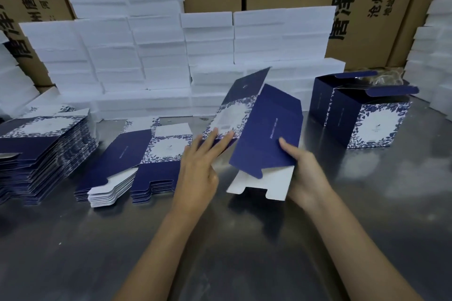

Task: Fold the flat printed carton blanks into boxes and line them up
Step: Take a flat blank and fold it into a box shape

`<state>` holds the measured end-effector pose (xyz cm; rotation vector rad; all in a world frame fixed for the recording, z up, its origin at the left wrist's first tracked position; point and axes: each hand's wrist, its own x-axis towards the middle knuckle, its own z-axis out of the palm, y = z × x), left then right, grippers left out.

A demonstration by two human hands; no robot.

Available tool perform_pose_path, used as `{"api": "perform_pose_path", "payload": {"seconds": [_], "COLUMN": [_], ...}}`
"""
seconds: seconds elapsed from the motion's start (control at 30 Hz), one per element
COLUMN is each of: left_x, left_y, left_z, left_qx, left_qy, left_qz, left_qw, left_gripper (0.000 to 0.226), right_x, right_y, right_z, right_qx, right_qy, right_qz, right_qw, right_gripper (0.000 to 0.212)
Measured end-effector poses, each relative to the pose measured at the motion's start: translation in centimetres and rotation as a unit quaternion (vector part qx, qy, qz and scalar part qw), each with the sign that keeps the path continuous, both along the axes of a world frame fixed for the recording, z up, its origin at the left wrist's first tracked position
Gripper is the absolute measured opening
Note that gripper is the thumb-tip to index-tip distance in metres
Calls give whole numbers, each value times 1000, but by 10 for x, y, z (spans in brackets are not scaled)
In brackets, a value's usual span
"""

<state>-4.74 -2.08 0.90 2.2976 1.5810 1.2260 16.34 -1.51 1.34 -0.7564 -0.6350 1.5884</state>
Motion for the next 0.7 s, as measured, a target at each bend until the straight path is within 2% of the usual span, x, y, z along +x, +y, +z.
{"api": "perform_pose_path", "payload": {"seconds": [0.07, 0.13, 0.2, 0.3, 0.37, 0.43, 0.57, 0.7], "left_x": [-3, -8, -13, -20, -25, -29, -32, -35], "left_y": [2, 3, 4, 6, 9, 13, 15, 17], "left_z": [-1, 1, 7, 16, 15, 12, 8, 5], "left_qx": [-72, -160, -200, -179, -223, -283, -294, -284], "left_qy": [54, 10, -105, -279, -411, -481, -469, -467], "left_qz": [-23, -82, -120, -57, -34, -56, -97, -111], "left_qw": [996, 984, 967, 942, 883, 828, 827, 830], "left_gripper": [88, 77, 62, 52, 66, 67, 33, 33], "right_x": [7, 13, 20, 30, 33, 34, 38, 42], "right_y": [2, 2, 1, 0, -2, -4, -5, -3], "right_z": [-2, -1, -1, -1, -1, -3, -3, -4], "right_qx": [-42, -55, -40, -19, -8, 0, 35, 64], "right_qy": [-26, -52, -68, -72, -79, -79, -111, -161], "right_qz": [-28, -37, -42, -34, -7, 28, 73, 56], "right_qw": [998, 996, 996, 997, 997, 997, 991, 983], "right_gripper": [31, 27, 25, 26, 33, 42, 36, 29]}}
